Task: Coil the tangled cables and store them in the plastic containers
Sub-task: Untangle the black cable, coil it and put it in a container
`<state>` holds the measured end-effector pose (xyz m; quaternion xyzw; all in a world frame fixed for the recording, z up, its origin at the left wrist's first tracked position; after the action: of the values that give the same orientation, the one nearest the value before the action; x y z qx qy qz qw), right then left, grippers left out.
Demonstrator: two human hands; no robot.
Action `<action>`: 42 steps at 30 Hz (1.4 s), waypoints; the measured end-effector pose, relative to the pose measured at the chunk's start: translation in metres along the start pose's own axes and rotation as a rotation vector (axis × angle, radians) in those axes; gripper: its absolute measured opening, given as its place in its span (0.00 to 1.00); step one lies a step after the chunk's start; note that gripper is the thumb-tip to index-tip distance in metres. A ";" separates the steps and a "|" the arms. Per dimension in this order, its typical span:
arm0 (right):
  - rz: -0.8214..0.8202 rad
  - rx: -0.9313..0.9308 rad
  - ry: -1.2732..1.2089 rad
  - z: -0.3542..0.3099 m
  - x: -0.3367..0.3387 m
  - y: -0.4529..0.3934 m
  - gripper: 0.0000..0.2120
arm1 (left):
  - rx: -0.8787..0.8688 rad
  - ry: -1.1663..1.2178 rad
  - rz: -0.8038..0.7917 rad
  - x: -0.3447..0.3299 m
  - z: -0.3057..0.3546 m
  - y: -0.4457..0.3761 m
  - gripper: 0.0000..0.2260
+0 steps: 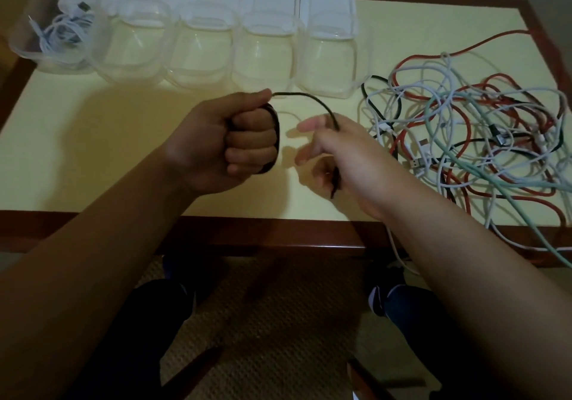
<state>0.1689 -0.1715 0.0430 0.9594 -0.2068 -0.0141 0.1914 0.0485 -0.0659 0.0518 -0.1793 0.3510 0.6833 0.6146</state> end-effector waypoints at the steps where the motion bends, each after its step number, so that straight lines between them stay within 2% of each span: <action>1: -0.033 0.002 -0.093 -0.004 -0.003 0.002 0.12 | 0.013 0.067 -0.086 -0.005 -0.003 -0.001 0.19; 4: -0.133 0.127 -0.121 -0.015 -0.016 0.009 0.08 | 0.023 0.163 -0.213 -0.012 -0.006 -0.006 0.19; 8: -0.115 0.396 0.070 -0.024 -0.023 0.018 0.08 | 0.092 0.248 -0.310 -0.015 -0.007 0.000 0.19; 15: -0.037 0.594 0.224 -0.028 -0.027 0.031 0.06 | 0.081 0.101 -0.361 -0.018 -0.006 0.002 0.20; 17: 0.011 0.609 0.236 -0.028 -0.026 0.029 0.09 | 0.052 0.024 -0.245 -0.015 -0.005 -0.004 0.22; 20: 0.098 0.585 0.279 -0.024 -0.022 0.022 0.12 | -0.051 -0.171 0.115 -0.006 -0.004 -0.015 0.28; 22: 0.154 0.567 0.303 -0.022 -0.020 0.017 0.12 | -0.114 -0.151 0.240 -0.002 -0.004 -0.019 0.30; 26: 0.210 0.561 0.302 -0.022 -0.017 0.011 0.13 | -0.151 -0.066 0.222 -0.001 -0.001 -0.018 0.22; 29: 0.215 0.485 0.265 -0.022 -0.012 0.007 0.11 | -0.153 -0.027 0.209 0.004 0.000 -0.015 0.19; 33: 0.324 0.307 0.089 -0.029 0.014 0.001 0.13 | -0.183 -0.025 0.374 0.029 0.007 -0.006 0.20; 35: 0.256 0.227 0.042 -0.031 0.024 -0.003 0.15 | -0.185 -0.025 0.418 0.035 0.009 -0.002 0.21; 36: 0.183 0.220 0.136 -0.032 0.025 -0.004 0.16 | -0.187 -0.020 0.424 0.035 0.010 0.000 0.21; 39: -0.007 0.268 0.646 -0.026 0.017 0.001 0.19 | -0.222 -0.004 0.422 0.034 0.014 0.001 0.21; 40: -0.019 0.273 0.756 -0.022 0.016 0.003 0.22 | -0.233 0.008 0.426 0.034 0.016 0.001 0.22; 42: 0.022 0.231 0.814 -0.017 0.018 0.003 0.26 | -0.239 0.031 0.440 0.035 0.017 0.000 0.22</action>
<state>0.1863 -0.1752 0.0613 0.8996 -0.1248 0.3912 0.1488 0.0456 -0.0285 0.0400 -0.1805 0.3073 0.8345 0.4201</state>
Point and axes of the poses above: each hand's wrist, its own y-axis away from the middle knuckle, its own x-axis out of the back of the hand, z = x × y, the point moved 5 cm from there along -y, towards the middle knuckle, and after that the axes turned 2 degrees about -y, right-handed, at the moved point
